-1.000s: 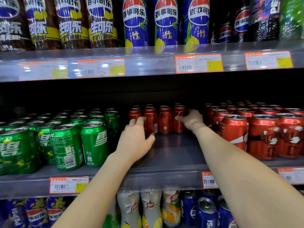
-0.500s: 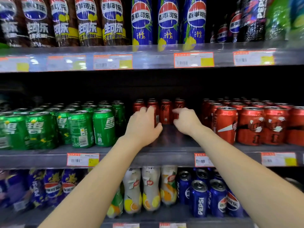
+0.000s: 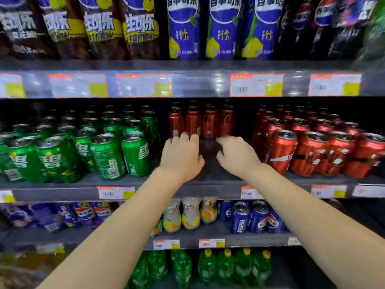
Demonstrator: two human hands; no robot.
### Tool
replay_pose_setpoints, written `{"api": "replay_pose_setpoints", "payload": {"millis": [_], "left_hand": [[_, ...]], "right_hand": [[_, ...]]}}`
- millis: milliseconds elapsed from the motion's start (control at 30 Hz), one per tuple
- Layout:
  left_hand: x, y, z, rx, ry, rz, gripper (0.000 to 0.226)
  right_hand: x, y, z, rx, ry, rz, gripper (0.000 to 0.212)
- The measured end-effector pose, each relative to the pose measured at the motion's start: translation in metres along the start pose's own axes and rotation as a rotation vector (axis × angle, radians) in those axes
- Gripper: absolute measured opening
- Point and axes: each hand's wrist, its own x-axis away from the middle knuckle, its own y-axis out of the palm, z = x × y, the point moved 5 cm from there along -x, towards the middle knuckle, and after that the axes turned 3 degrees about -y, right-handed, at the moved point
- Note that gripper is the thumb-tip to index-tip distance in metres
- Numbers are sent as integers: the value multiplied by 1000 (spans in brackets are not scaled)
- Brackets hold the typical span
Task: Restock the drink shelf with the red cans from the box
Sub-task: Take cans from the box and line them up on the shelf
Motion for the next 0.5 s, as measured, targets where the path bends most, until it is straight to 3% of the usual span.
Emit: {"api": "replay_pose_setpoints", "payload": {"millis": [233,500], "left_hand": [[40,-72,-12,-10,15,-257,57],[117,-221,-53,34,2,-323,52]], "right_hand": [[39,-69,-69,13,84,-223,51],[112,-173,-180,-77,115,-370,55]]}}
